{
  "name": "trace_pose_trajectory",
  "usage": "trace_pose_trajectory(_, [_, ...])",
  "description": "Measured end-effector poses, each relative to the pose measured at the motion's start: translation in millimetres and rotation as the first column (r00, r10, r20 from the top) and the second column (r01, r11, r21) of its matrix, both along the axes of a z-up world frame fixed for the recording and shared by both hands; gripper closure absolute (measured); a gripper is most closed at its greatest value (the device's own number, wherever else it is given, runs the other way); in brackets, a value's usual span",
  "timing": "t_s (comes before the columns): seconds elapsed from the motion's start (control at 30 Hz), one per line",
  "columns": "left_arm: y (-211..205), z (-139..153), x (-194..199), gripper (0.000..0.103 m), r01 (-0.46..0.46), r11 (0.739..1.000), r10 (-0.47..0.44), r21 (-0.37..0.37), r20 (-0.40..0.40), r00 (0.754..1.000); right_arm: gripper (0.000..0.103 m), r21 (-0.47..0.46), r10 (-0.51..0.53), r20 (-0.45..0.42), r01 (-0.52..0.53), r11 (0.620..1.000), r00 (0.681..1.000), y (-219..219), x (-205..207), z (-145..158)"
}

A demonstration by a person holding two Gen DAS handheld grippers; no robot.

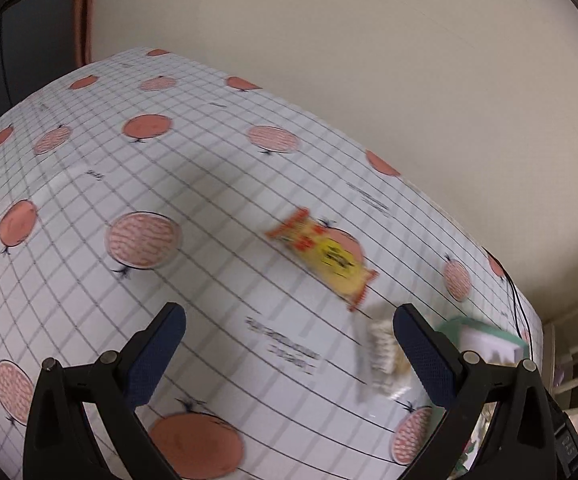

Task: Organize objects
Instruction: 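Withdraw both tools from the tray toward the cotton-swab pack, then grasp the cotton-swab pack with the right tool while the left tool grasps the yellow snack packet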

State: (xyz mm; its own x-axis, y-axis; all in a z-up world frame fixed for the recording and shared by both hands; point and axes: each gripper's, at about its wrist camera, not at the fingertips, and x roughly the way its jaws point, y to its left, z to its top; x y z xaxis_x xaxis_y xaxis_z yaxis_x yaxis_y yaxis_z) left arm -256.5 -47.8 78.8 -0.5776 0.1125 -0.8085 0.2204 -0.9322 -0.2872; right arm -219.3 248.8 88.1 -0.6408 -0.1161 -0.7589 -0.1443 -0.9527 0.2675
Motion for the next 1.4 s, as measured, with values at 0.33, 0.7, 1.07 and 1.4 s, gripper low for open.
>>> trace_pose_trajectory(0.33, [-34,-5,-4,0.0,-0.022,1.0,0.022,0.017,0.01,1.0,0.0,0.039,0.106,0.01,-0.106,0.994,0.994,-62,-14,-10])
trace_pose_trajectory(0.7, [-21,-20,-21,0.0,0.076,0.996,-0.078,0.047,0.041,0.996,0.003,0.143,0.246,0.071,-0.254,0.957,0.967,-114,-32,-32])
trace_pose_trajectory(1.07, [-13,-26,-55,0.0,0.131,0.99,-0.134,0.043,0.099,0.986,0.015,0.159,0.202,0.171,-0.229,0.96,0.964,-111,-56,-65])
trace_pose_trajectory(1.4, [9,-49,-83,0.0,0.161,0.986,-0.166,0.044,0.131,0.977,0.033,0.147,0.176,0.135,-0.195,0.97,0.975,-102,-62,-67])
